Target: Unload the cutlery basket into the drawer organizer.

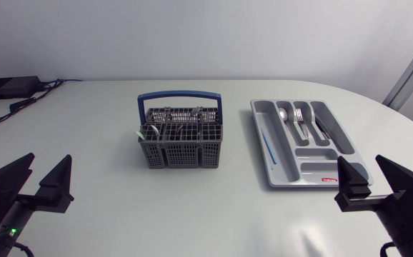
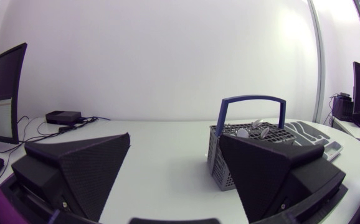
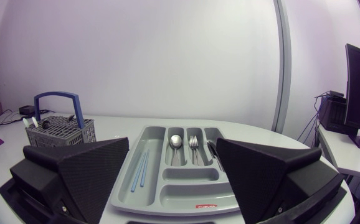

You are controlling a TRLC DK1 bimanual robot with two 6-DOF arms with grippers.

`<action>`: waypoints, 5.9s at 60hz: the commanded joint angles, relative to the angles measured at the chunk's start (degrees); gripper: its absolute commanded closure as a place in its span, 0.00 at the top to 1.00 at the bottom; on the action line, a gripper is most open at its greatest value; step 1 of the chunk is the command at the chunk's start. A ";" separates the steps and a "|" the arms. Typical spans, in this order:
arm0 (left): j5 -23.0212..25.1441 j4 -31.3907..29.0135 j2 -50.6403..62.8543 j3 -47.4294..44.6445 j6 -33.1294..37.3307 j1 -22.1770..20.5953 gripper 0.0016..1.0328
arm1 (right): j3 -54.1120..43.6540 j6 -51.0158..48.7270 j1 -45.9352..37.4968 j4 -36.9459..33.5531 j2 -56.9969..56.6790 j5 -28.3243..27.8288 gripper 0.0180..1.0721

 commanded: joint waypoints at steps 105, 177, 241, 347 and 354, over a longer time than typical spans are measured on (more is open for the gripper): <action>1.35 -15.83 46.46 36.84 -2.63 -0.57 0.93 | 24.63 1.20 1.64 -9.95 32.25 0.19 0.96; 11.90 -26.99 72.21 52.31 86.23 -12.70 0.61 | 25.16 -24.90 21.59 -21.02 36.02 -3.77 0.88; 8.47 -22.33 86.89 58.90 105.04 -13.75 0.21 | 21.64 -25.17 22.65 -11.88 43.58 -4.12 0.88; 9.00 -29.10 68.78 58.46 102.32 -13.84 0.03 | 19.18 -24.38 23.26 -14.78 35.15 -3.68 0.88; 8.65 -30.94 66.41 59.69 100.73 -13.49 0.03 | 19.62 -24.47 23.26 -15.57 34.00 -3.51 0.88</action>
